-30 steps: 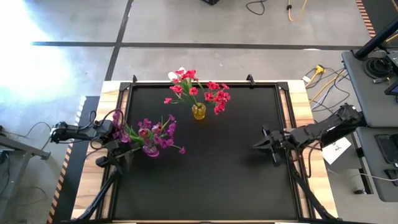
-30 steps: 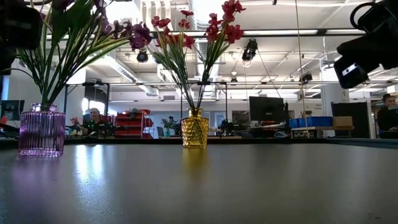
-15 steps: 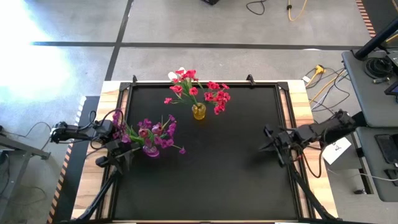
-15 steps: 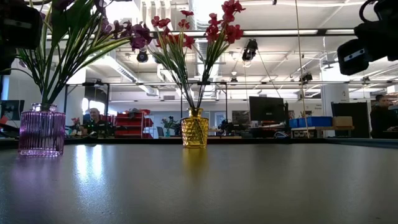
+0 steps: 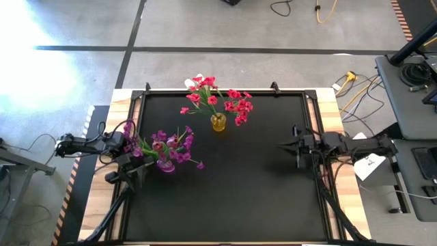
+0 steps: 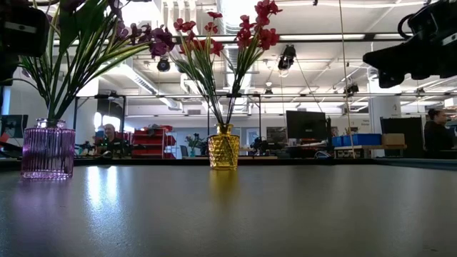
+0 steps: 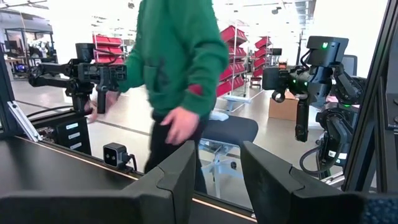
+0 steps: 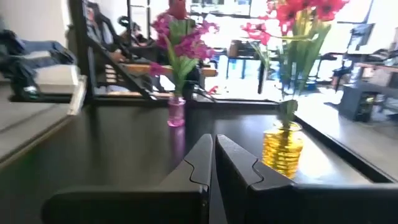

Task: Sort flowers into vase by color
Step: Return to Home Position

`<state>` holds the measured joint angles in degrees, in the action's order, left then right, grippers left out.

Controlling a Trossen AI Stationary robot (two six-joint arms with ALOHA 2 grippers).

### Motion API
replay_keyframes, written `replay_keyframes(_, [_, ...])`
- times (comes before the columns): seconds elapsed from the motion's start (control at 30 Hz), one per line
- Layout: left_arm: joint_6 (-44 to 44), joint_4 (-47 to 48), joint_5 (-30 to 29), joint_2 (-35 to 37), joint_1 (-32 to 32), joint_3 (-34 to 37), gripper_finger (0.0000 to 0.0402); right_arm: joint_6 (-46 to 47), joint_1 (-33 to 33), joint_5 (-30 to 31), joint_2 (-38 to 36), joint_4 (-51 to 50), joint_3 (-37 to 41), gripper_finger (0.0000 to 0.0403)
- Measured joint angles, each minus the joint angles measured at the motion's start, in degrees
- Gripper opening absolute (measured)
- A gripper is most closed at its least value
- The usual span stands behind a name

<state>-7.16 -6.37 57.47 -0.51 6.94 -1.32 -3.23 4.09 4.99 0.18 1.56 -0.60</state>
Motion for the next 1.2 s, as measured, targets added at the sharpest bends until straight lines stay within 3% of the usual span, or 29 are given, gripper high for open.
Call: replay_keyframes(1.2, [0.0, 0.0, 0.0, 0.0, 0.0, 0.0, 0.0114, -0.4, -2.0, -0.5, 1.5, 0.4, 0.0, 0.0013])
